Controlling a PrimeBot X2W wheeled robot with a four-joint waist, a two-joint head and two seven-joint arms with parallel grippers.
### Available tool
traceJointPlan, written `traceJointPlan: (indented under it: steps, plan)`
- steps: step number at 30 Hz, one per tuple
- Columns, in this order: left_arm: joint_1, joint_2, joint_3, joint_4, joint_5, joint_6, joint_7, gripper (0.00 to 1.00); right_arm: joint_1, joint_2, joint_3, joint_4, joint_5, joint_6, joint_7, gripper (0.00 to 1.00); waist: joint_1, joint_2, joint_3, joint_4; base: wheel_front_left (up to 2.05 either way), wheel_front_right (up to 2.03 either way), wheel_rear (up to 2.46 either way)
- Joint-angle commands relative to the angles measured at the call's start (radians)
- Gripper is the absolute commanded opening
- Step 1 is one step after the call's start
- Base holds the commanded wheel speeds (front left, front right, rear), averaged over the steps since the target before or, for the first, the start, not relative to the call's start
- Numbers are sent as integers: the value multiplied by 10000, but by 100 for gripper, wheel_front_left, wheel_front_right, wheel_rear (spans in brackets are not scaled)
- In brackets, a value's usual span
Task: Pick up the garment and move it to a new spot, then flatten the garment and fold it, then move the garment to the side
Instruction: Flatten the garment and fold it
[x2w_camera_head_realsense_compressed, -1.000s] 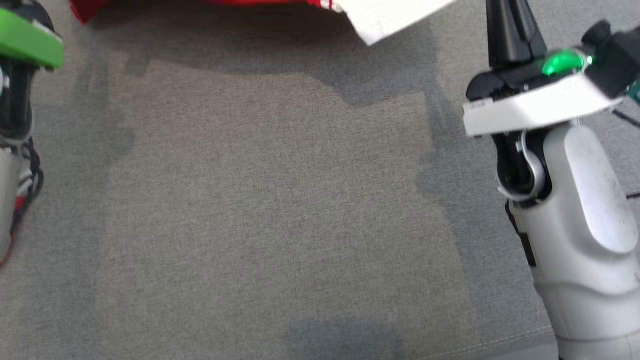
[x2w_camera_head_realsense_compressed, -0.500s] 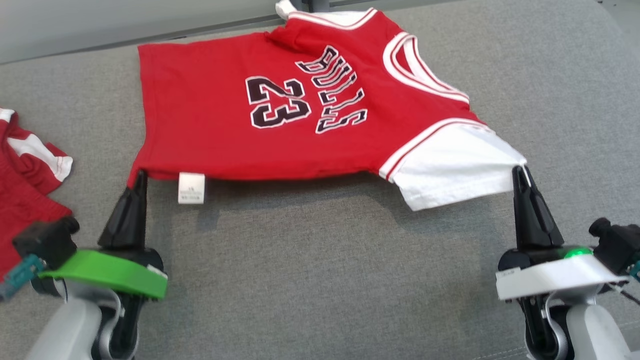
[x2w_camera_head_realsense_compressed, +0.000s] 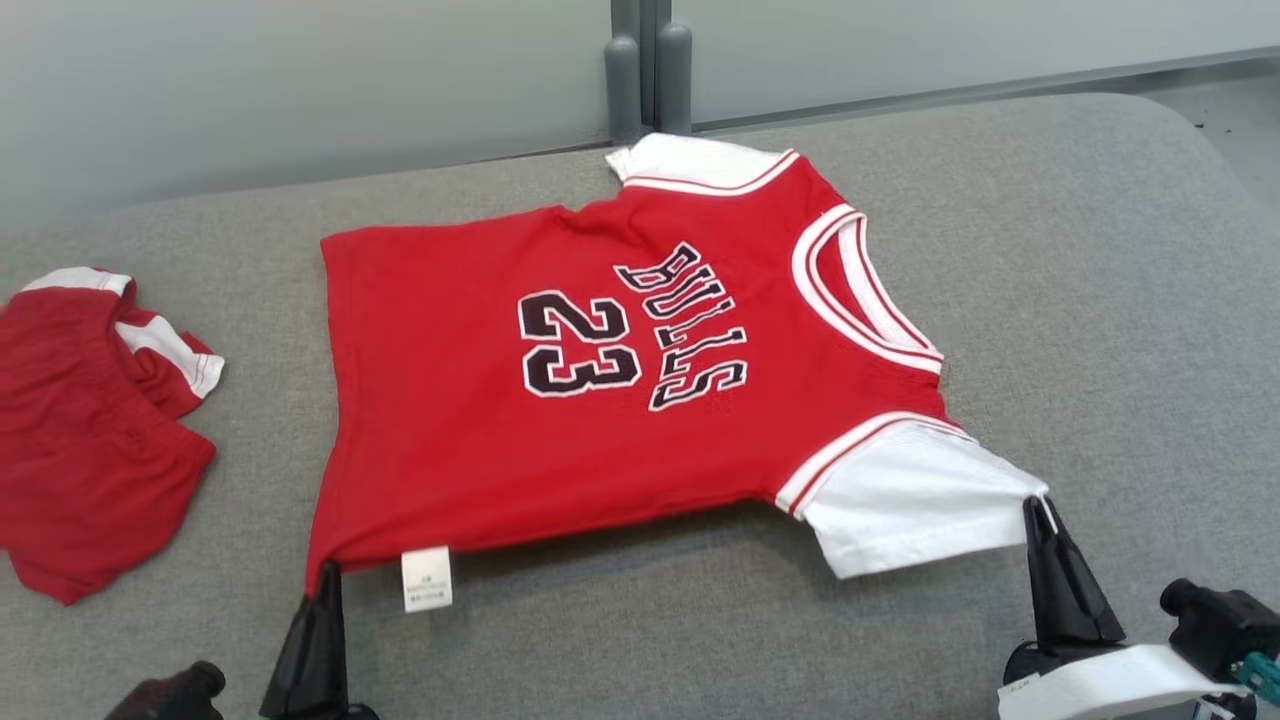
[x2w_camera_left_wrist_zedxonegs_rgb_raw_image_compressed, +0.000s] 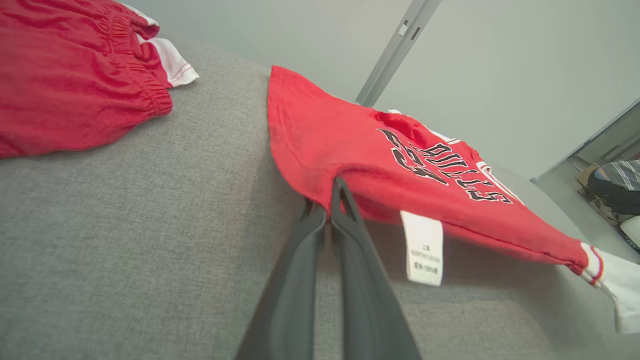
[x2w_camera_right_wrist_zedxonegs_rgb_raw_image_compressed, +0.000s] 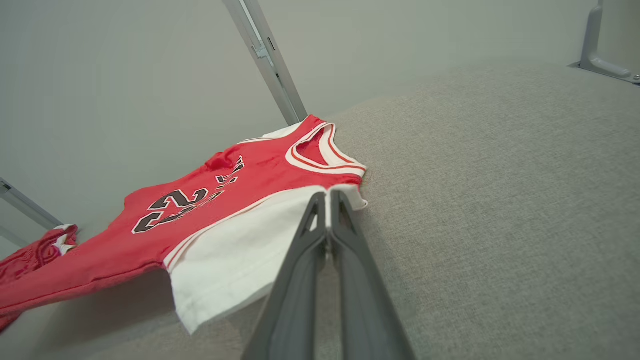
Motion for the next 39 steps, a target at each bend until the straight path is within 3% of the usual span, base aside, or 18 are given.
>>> traceJointPlan:
  steps: [1, 12, 24, 39]
  plan:
    - [412, -179, 160, 51, 256, -109, -7, 0, 264, -23, 75, 156, 41, 1, -70, 0, 1, 38, -328, 144, 0, 0, 0]
    - [1551, -1193, 720, 311, 807, -569, -8, 0, 1018, -23, 312, 645, 294, 1, -135, 0, 1, 38, -629, 161, 0, 0, 0]
    - [1204, -1345, 758, 764, 941, -837, -8, 0, 831, -23, 330, 835, 262, 1, -25, 0, 1, 38, -747, 112, 0, 0, 0]
    - [-193, -1396, 399, 1534, -50, -1073, 680, 0, -356, -22, 257, 1630, 109, 1, 45, 0, 1, 38, -899, 367, 0, 0, 0]
